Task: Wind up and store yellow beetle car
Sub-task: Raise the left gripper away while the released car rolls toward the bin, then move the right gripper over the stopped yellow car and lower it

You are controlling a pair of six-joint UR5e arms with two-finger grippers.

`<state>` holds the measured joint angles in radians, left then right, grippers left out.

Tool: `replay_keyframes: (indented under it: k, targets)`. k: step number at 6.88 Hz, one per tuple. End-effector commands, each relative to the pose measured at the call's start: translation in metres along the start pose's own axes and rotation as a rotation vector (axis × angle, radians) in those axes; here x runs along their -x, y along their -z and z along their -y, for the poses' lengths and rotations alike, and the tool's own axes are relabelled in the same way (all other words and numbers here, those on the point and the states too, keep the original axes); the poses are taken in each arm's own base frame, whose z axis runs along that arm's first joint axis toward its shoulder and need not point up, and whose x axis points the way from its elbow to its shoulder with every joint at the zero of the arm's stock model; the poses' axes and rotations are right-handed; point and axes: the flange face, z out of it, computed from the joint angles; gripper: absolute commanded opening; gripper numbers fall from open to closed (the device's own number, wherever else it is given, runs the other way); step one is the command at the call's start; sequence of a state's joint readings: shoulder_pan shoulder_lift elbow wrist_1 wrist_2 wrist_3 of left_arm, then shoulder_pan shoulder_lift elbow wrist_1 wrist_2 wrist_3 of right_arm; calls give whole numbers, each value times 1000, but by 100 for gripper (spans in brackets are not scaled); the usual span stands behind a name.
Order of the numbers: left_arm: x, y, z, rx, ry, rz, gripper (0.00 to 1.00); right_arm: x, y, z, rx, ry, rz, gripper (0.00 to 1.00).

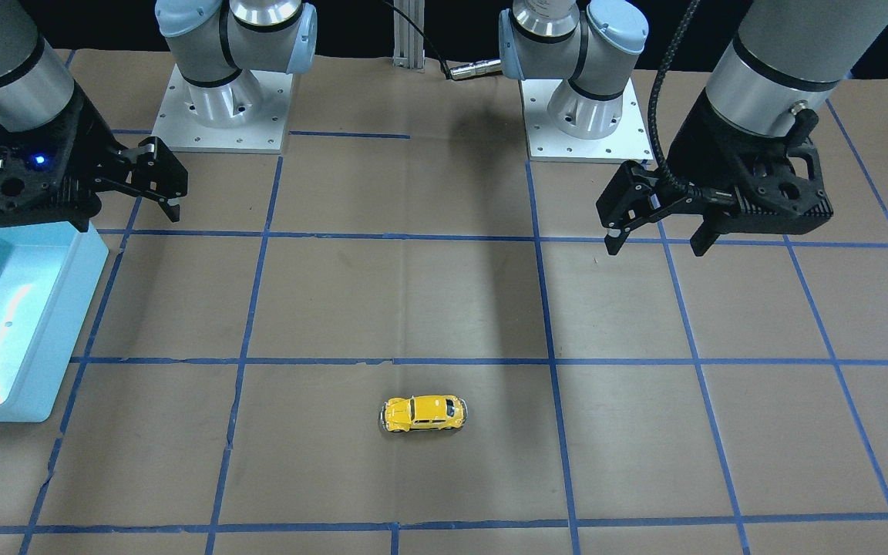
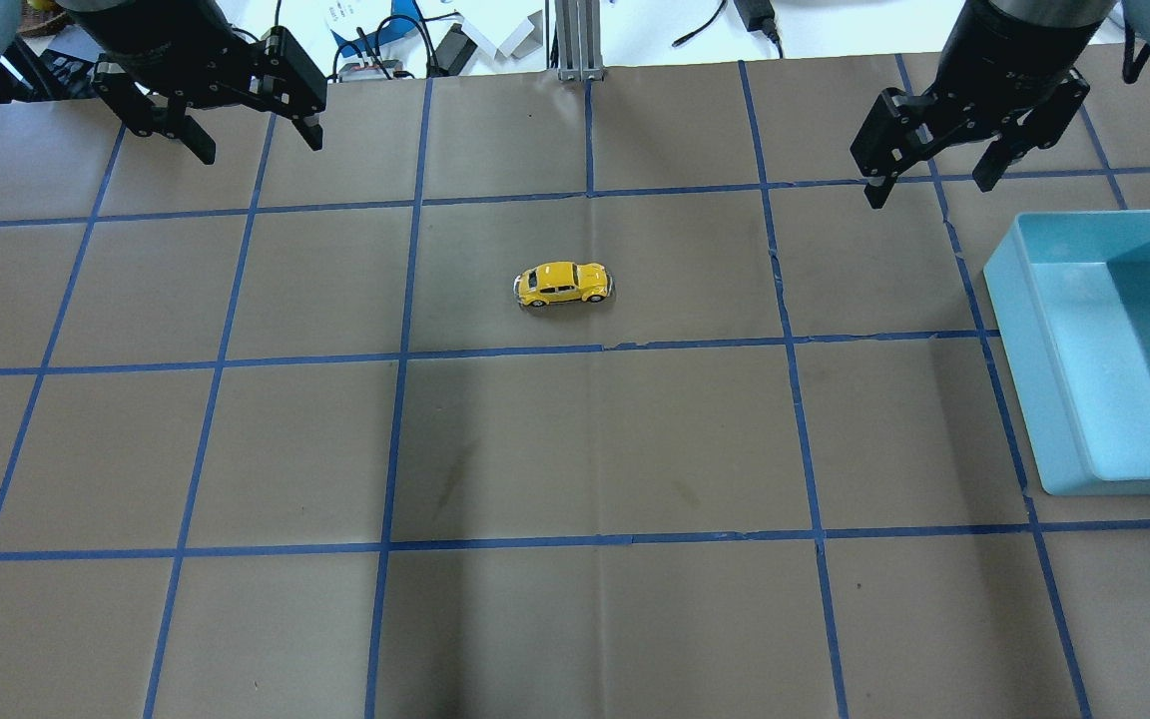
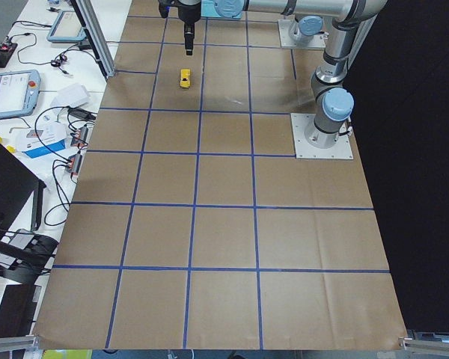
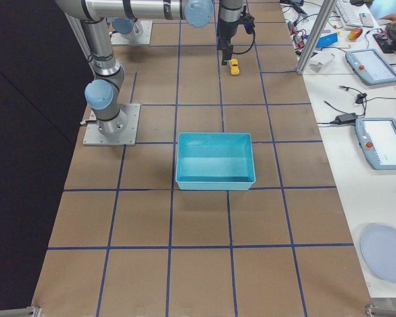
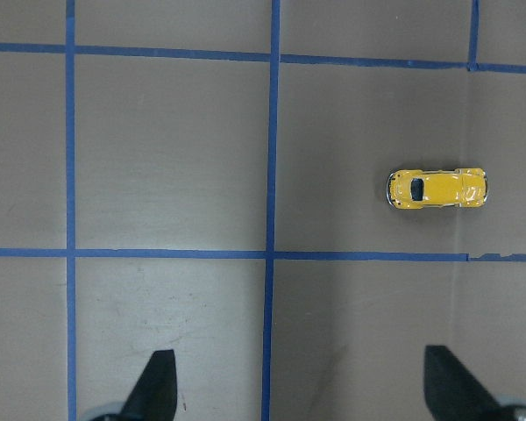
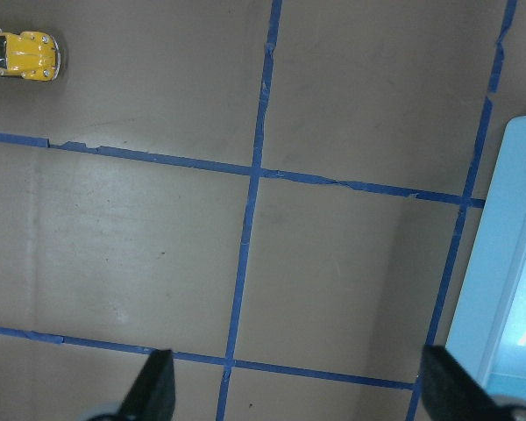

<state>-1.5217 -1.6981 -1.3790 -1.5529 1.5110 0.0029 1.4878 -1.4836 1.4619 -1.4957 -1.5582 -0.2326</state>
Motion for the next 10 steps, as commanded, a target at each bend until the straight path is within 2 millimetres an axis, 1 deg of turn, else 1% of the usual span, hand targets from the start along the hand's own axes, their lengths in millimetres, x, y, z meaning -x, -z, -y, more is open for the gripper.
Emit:
replay_keyframes:
  k: [1,2,3,4,5,6,7,8,9,10]
  targets:
    - [1,0,0,-1,1,-1,100,3,-2,2,-1,-2,12,100]
    - [0,0,0,0,0,-2,100,3,-3,2,5,1,7,100]
    - [1,0,0,-1,1,-1,100,6,-1,3,-5,11,10,100]
    - [0,-1,0,3,0,-3,100,19,-3,25,-93,103,-7,100]
    - [0,-4,-2,9,-1,-3,100,55,-21,47,-129,289,-36,100]
    - [1,-6,-5,13,-2,4,100,84,-43,69,-158,369,-42,100]
    - [1,-10,-8,19,-2,5,100,104,-73,91,-165,454,-37,100]
    - [1,-10,-10,16,-1,5,100,139,-104,104,-164,564,-39,100]
    - [1,-11,-11,16,1,6,100,182,-136,109,-143,692,-37,100]
    - [1,-10,-13,22,-2,9,100,211,-144,113,-150,824,-46,100]
